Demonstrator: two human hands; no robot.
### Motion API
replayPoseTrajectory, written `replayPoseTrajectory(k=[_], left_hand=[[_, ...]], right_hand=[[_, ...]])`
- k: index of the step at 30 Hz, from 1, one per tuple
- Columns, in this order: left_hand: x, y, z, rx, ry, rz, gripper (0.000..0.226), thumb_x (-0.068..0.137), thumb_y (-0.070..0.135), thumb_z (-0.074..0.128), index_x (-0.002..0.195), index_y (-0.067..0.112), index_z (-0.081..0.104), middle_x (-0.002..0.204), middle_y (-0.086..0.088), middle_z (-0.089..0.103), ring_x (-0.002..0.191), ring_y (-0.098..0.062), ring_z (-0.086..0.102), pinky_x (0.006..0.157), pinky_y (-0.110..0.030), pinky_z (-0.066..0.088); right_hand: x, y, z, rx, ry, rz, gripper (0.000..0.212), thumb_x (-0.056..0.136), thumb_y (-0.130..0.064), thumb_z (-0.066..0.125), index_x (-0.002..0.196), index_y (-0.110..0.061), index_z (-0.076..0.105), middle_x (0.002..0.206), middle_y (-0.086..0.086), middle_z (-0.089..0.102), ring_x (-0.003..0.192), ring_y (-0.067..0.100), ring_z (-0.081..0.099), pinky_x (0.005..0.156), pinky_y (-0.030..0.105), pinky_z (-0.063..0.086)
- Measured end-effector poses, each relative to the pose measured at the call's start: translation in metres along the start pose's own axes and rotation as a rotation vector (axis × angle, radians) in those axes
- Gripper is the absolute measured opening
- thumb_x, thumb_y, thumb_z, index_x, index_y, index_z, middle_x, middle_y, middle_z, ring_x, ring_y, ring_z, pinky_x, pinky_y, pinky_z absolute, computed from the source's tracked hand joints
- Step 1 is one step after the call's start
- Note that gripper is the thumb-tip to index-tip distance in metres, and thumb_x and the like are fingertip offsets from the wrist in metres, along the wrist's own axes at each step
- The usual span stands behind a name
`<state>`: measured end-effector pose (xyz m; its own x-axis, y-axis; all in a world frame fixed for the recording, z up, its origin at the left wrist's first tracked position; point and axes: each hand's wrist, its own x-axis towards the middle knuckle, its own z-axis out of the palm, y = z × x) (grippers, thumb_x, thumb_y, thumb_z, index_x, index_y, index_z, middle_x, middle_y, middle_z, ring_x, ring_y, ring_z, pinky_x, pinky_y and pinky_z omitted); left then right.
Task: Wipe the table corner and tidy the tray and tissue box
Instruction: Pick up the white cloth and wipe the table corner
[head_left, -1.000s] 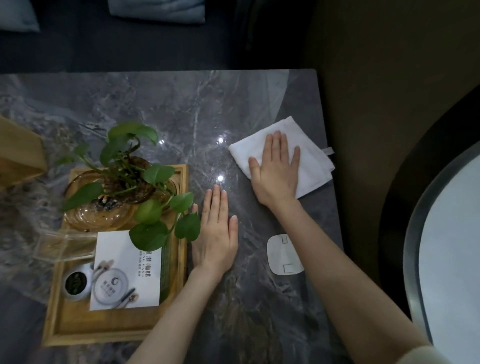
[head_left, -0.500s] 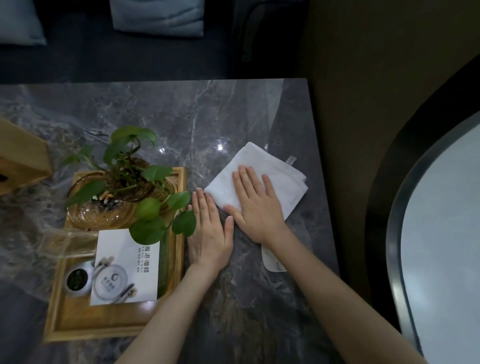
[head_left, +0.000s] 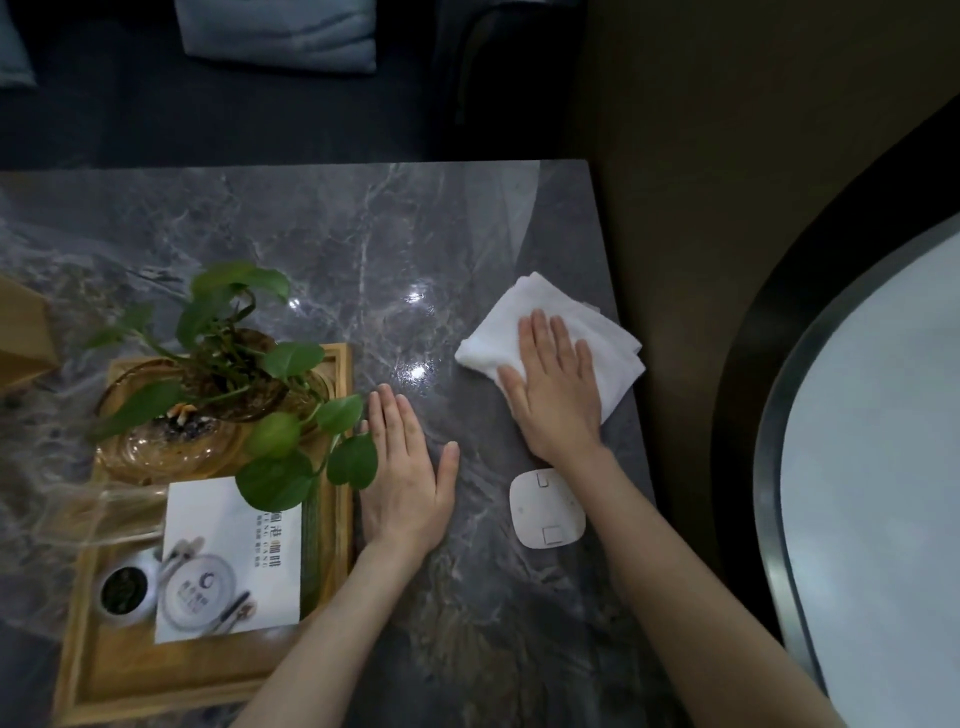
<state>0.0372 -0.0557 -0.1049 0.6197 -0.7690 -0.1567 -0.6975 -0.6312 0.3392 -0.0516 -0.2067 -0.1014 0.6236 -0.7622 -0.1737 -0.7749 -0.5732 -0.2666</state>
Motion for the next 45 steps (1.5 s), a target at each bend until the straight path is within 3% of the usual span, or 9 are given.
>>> replayPoseTrajectory(k=[14,18,22,25,31,36,39,43,45], left_hand=[[-0.002,0.001,-0.010,0.058,-0.123,0.030,0.107,0.068,0.070,-0.024,0.142,-0.004,-0.004,0.153,-0.020,-0.013,0.143,-0.025,-0.014,0.118,-0.041,-0.004],[-0.001,-0.003,-0.019,0.003,-0.197,0.038,0.113,0.061,0.076,-0.025,0.143,-0.002,-0.009,0.152,-0.017,-0.021,0.135,-0.017,-0.026,0.119,-0.042,-0.005],[-0.013,-0.003,-0.033,-0.023,-0.274,0.040,0.084,0.087,0.062,0.011,0.144,0.003,-0.008,0.155,-0.013,-0.019,0.142,-0.021,-0.018,0.118,-0.048,0.003],[-0.028,0.005,-0.046,-0.098,-0.314,0.085,0.079,0.088,0.058,0.007,0.145,0.005,-0.005,0.156,-0.011,-0.015,0.144,-0.020,-0.014,0.116,-0.041,-0.003],[-0.060,0.027,-0.090,-0.471,-0.296,0.275,0.060,0.095,0.045,0.018,0.147,0.016,0.006,0.158,0.001,0.007,0.140,-0.002,0.003,0.115,-0.022,0.003],[-0.075,0.031,-0.144,-0.831,-0.106,0.258,0.060,0.089,0.049,0.019,0.137,0.020,0.038,0.146,0.005,0.036,0.127,0.004,0.026,0.099,0.002,0.015],[-0.081,0.010,-0.161,-0.892,-0.041,0.220,0.052,0.088,0.050,0.034,0.131,0.023,0.045,0.136,0.010,0.042,0.123,-0.001,0.037,0.102,-0.012,0.027],[-0.099,-0.027,-0.178,-1.358,-0.306,-0.074,0.050,0.075,0.041,0.063,0.121,0.024,0.050,0.118,0.005,0.062,0.100,-0.004,0.060,0.079,-0.019,0.049],[-0.111,-0.050,-0.184,-1.599,-0.402,-0.245,0.046,0.070,0.043,0.060,0.109,0.019,0.062,0.107,0.001,0.071,0.099,-0.015,0.064,0.084,-0.032,0.051]], right_hand=[[-0.032,-0.025,-0.009,0.246,-0.138,-0.284,0.050,0.100,-0.035,0.021,0.145,-0.016,0.029,0.155,0.001,0.023,0.145,0.012,0.012,0.116,0.030,0.000],[-0.052,-0.027,-0.022,0.453,-0.252,-0.137,0.045,0.101,-0.030,0.027,0.143,-0.014,0.034,0.152,0.003,0.033,0.142,0.014,0.021,0.117,0.032,0.009],[-0.069,-0.030,-0.044,0.833,-0.266,0.145,0.040,0.099,-0.031,0.035,0.123,-0.008,0.057,0.128,0.009,0.057,0.121,0.022,0.048,0.111,0.041,0.029],[-0.080,-0.028,-0.063,1.135,-0.224,0.402,0.039,0.096,-0.034,0.044,0.125,-0.010,0.051,0.126,0.006,0.055,0.117,0.020,0.050,0.101,0.024,0.035],[-0.118,-0.033,-0.094,1.815,-0.052,0.644,0.050,0.090,-0.042,0.050,0.118,-0.002,0.059,0.109,0.016,0.065,0.111,0.030,0.057,0.105,0.042,0.040],[-0.155,-0.062,-0.123,2.131,-0.072,0.507,0.043,0.092,-0.041,0.042,0.090,-0.013,0.074,0.081,0.005,0.073,0.075,0.020,0.070,0.073,0.030,0.055],[-0.175,-0.094,-0.135,2.239,-0.056,0.431,0.056,0.092,-0.048,0.038,0.067,-0.018,0.077,0.065,-0.002,0.071,0.061,0.013,0.069,0.060,0.021,0.055],[-0.188,-0.144,-0.121,2.242,-0.127,0.473,0.053,0.060,-0.060,0.069,0.094,-0.019,0.069,0.088,0.002,0.064,0.084,0.019,0.064,0.077,0.030,0.051],[-0.193,-0.171,-0.115,2.207,-0.170,0.458,0.051,0.059,-0.057,0.066,0.092,-0.018,0.070,0.084,0.002,0.067,0.077,0.020,0.067,0.070,0.029,0.054]])
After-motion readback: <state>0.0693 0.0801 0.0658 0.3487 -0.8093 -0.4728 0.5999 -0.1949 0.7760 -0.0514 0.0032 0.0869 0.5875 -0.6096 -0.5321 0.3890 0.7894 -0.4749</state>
